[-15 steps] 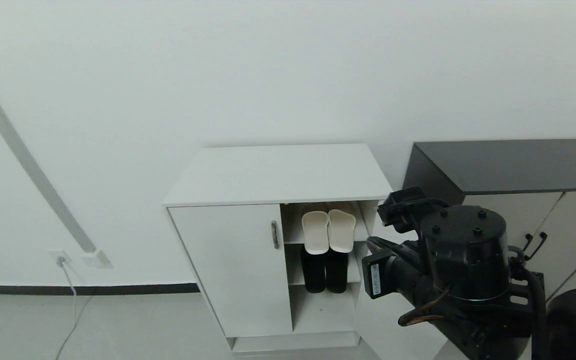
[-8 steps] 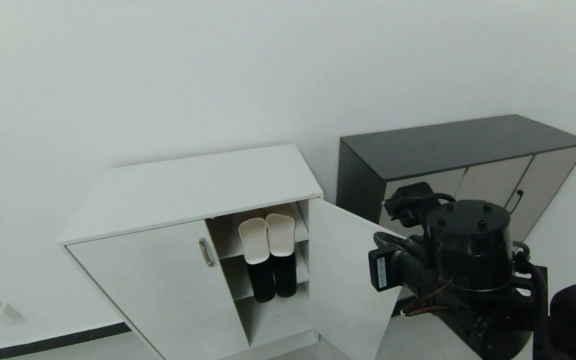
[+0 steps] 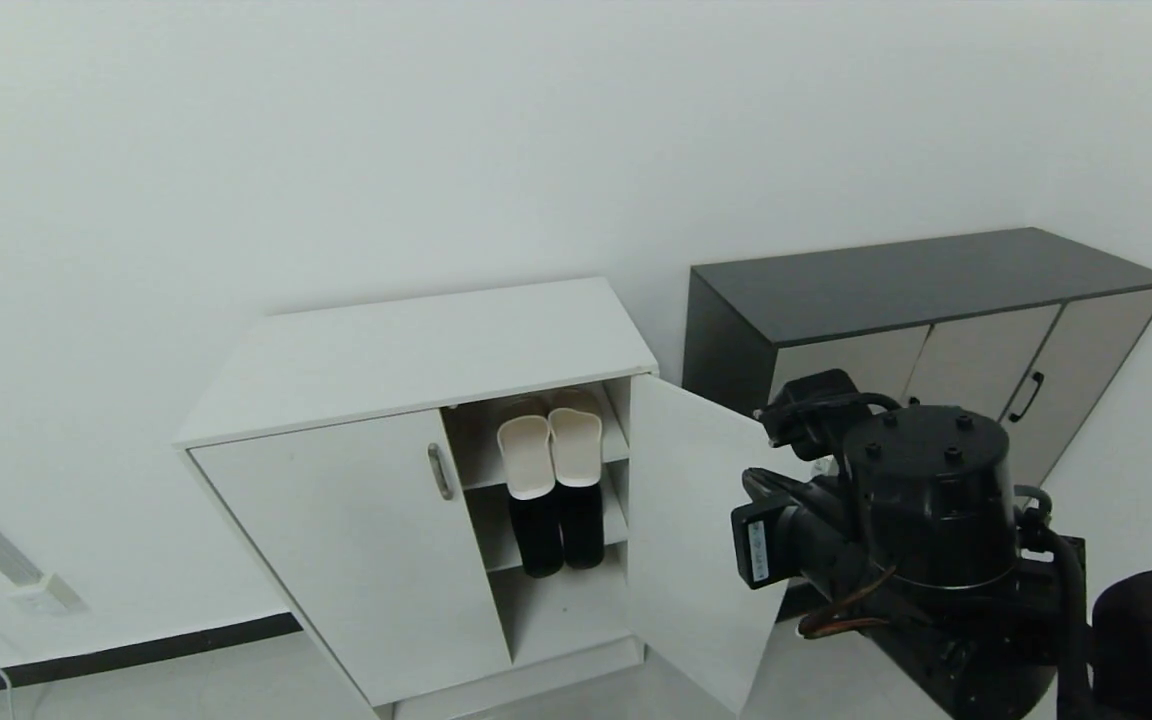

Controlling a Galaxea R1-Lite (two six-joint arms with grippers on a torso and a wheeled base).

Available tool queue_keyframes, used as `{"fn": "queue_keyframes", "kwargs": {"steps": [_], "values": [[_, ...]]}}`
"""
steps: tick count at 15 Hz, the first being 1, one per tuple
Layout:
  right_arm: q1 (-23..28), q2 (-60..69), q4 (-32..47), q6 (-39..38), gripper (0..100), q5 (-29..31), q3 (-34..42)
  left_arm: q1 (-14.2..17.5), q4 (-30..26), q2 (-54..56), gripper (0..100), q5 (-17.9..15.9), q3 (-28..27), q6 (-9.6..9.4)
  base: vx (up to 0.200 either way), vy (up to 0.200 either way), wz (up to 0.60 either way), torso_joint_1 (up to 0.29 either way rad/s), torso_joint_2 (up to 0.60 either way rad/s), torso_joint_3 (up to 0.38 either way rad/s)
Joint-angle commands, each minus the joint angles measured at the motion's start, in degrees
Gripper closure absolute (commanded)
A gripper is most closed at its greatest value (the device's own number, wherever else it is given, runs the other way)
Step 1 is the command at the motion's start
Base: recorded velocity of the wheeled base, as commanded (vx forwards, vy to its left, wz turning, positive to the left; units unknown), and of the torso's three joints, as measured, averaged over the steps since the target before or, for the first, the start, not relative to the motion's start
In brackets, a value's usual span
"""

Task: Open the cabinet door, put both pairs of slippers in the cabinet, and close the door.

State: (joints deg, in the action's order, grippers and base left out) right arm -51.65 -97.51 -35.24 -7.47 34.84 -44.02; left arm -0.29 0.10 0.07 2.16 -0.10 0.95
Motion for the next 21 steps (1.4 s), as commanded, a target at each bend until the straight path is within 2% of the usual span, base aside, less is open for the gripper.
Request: {"fn": "queue_keyframes", "kwargs": {"steps": [1, 3, 5, 9, 16, 21], "values": [[1.11, -0.13, 0.0, 0.71, 100, -0.04, -0.19, 0.03, -0.01, -0.07, 100, 0.04, 0.01, 0.02, 0.0, 0.0, 0.0, 0.0, 0.0, 0.0], [6.12, -2.16, 0.09, 2.46, 100, -1.0, -4.06, 0.03, -0.01, -0.07, 100, 0.04, 0.01, 0.02, 0.0, 0.0, 0.0, 0.0, 0.0, 0.0], [12.1, -5.23, 1.23, 2.64, 100, -5.31, -9.59, 0.03, -0.01, -0.07, 100, 0.04, 0.01, 0.02, 0.0, 0.0, 0.0, 0.0, 0.0, 0.0], [20.27, -12.17, 8.96, 0.88, 100, -10.76, -21.81, 0.03, -0.01, -0.07, 100, 0.04, 0.01, 0.02, 0.0, 0.0, 0.0, 0.0, 0.0, 0.0], [26.25, -20.35, 10.02, 0.35, 100, -14.63, -28.58, 0.03, -0.01, -0.07, 100, 0.04, 0.01, 0.02, 0.0, 0.0, 0.0, 0.0, 0.0, 0.0], [27.66, -24.22, 9.93, -0.88, 100, -14.8, -30.25, 0.03, -0.01, -0.07, 100, 0.04, 0.01, 0.02, 0.0, 0.0, 0.0, 0.0, 0.0, 0.0]]}}
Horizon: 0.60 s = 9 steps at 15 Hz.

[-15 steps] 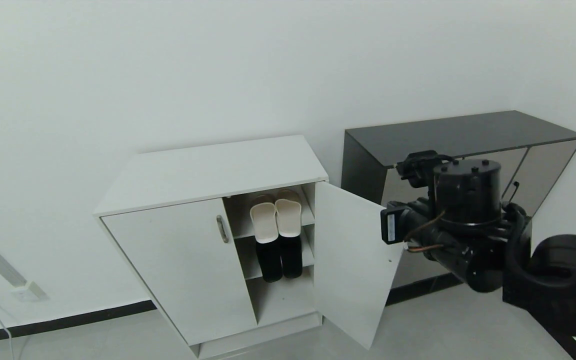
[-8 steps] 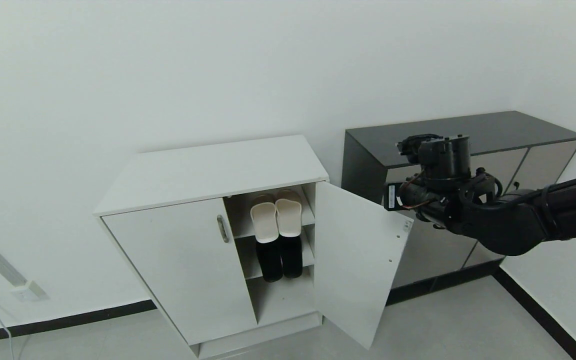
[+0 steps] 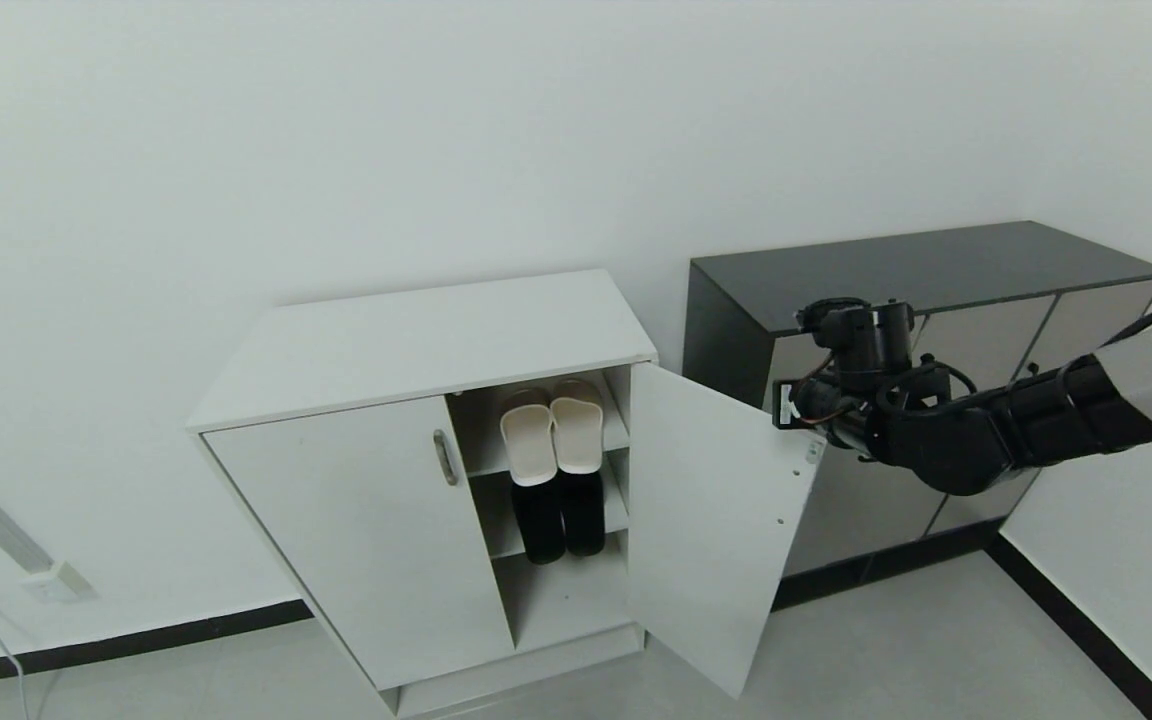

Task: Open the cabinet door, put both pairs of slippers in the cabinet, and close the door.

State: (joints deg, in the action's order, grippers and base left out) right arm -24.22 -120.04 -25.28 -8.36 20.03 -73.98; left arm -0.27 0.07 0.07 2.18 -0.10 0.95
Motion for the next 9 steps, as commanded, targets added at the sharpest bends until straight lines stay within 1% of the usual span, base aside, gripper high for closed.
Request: {"fn": "queue_keyframes", "kwargs": {"steps": [1, 9], "values": [[0.49, -2.3, -0.03, 0.01, 100, -0.34, -0.55, 0.0, 0.01, -0.07, 100, 0.02, 0.01, 0.02, 0.0, 0.0, 0.0, 0.0, 0.0, 0.0], [0.4, -3.45, 0.15, -0.43, 100, -0.61, 0.07, 0.0, 0.01, -0.07, 100, 0.02, 0.01, 0.02, 0.0, 0.0, 0.0, 0.0, 0.0, 0.0]]}}
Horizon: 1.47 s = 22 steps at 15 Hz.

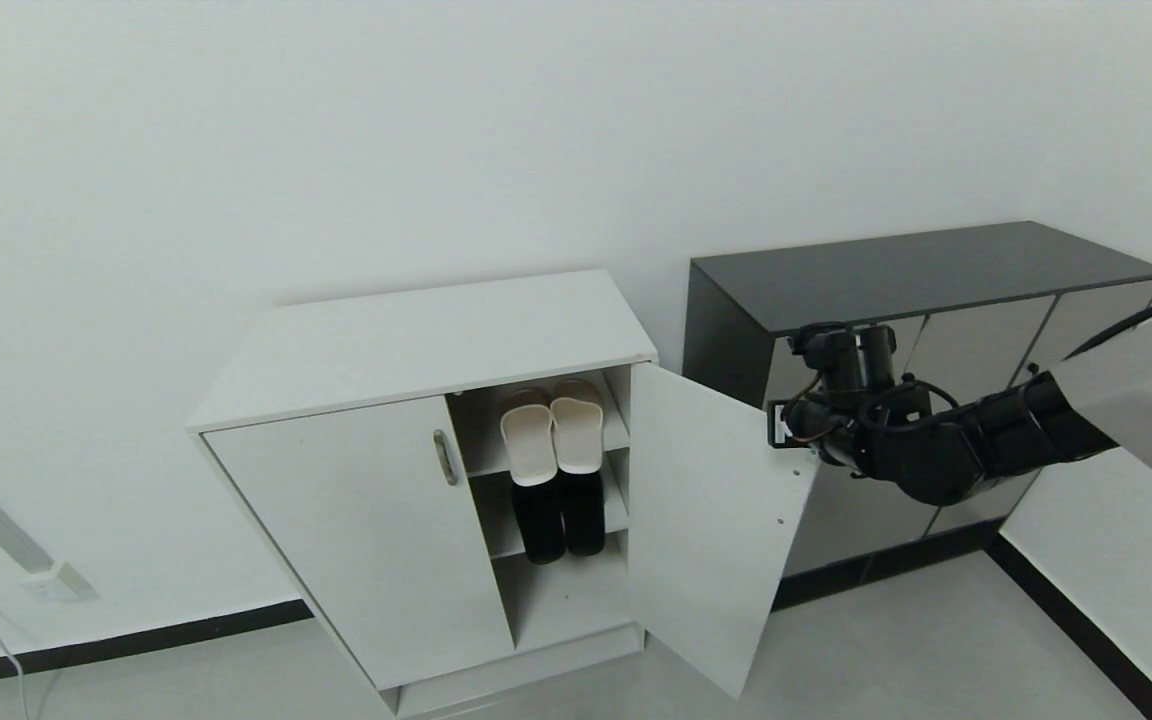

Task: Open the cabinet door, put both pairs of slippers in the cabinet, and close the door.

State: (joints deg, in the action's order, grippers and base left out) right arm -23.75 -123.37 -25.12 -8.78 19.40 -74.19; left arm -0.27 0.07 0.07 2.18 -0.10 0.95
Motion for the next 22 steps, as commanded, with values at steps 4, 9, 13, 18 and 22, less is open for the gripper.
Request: {"fn": "queue_keyframes", "kwargs": {"steps": [4, 9, 13, 18, 22], "values": [[-2.53, 1.73, -0.45, -0.19, 100, 0.03, 3.0, 0.0, 0.01, -0.07, 100, 0.02, 0.01, 0.02, 0.0, 0.0, 0.0, 0.0, 0.0, 0.0], [-13.69, 7.18, -5.81, -0.98, 100, 0.47, 12.14, 0.0, 0.01, -0.07, 100, 0.02, 0.01, 0.02, 0.0, 0.0, 0.0, 0.0, 0.0, 0.0], [-18.88, 11.92, -9.33, -0.71, 100, 0.47, 16.62, 0.0, 0.01, -0.07, 100, 0.02, 0.01, 0.02, 0.0, 0.0, 0.0, 0.0, 0.0, 0.0], [-18.88, 14.21, -12.84, 1.92, 100, 0.47, 21.37, 0.0, 0.01, -0.07, 100, 0.02, 0.01, 0.02, 0.0, 0.0, 0.0, 0.0, 0.0, 0.0], [-18.88, 13.86, -17.85, 3.94, 100, 0.2, 24.18, 0.0, 0.01, -0.07, 100, 0.02, 0.01, 0.02, 0.0, 0.0, 0.0, 0.0, 0.0, 0.0]]}}
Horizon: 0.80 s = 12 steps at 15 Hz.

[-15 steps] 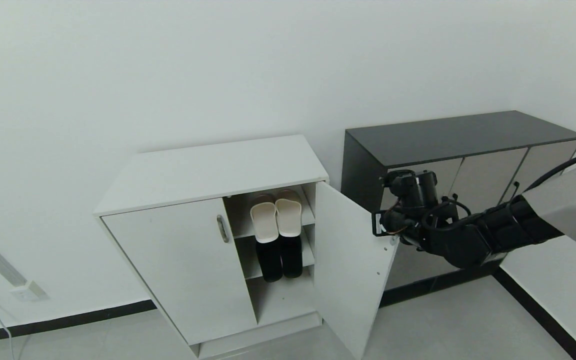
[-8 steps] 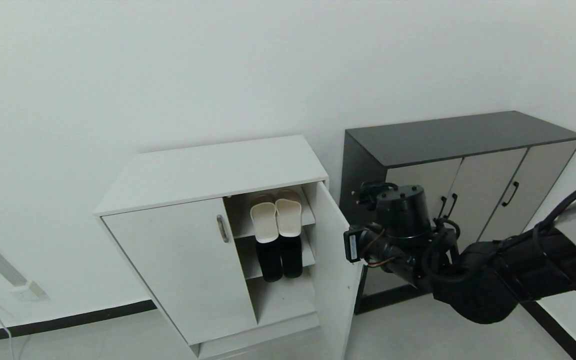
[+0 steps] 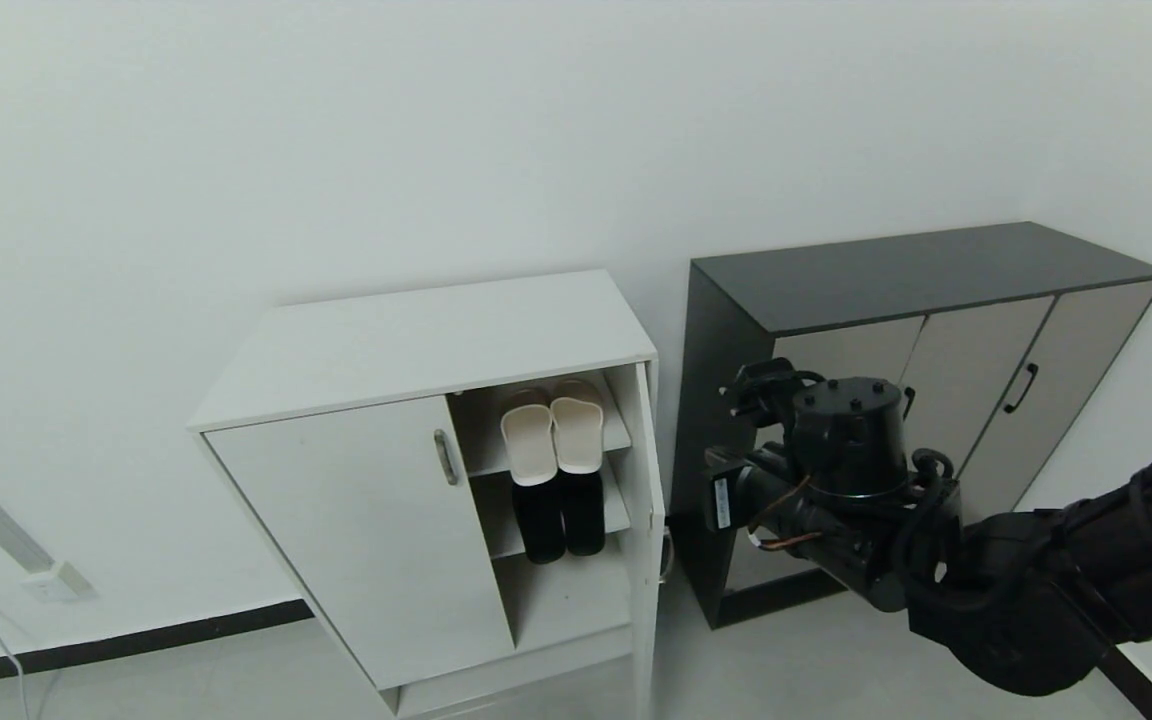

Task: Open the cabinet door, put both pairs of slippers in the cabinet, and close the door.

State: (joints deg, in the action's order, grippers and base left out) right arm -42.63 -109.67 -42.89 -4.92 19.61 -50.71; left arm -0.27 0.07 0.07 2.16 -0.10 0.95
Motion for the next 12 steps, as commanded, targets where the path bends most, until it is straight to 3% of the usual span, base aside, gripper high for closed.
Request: {"fn": "queue_keyframes", "kwargs": {"steps": [1, 2, 6, 12], "values": [[0.0, 0.15, -0.18, 0.09, 100, -0.02, 1.14, 0.0, 0.01, -0.07, 100, -0.05, 0.01, 0.02, 0.0, 0.0, 0.0, 0.0, 0.0, 0.0], [0.0, 0.15, -0.18, 0.09, 100, -0.1, 1.32, 0.0, 0.01, -0.07, 100, 0.04, 0.01, 0.02, 0.0, 0.0, 0.0, 0.0, 0.0, 0.0], [0.62, -0.37, -0.27, -0.08, 100, -0.54, 1.49, 0.0, 0.01, -0.07, 100, 0.04, 0.01, 0.02, 0.0, 0.0, 0.6, -0.002, 0.0, 0.002], [4.22, -1.08, -2.73, 1.06, 100, -2.74, 2.55, 0.0, 0.01, -0.07, 100, 0.04, 0.01, 0.02, 0.0, 0.0, 0.0, 0.0, 0.0, 0.0]]}}
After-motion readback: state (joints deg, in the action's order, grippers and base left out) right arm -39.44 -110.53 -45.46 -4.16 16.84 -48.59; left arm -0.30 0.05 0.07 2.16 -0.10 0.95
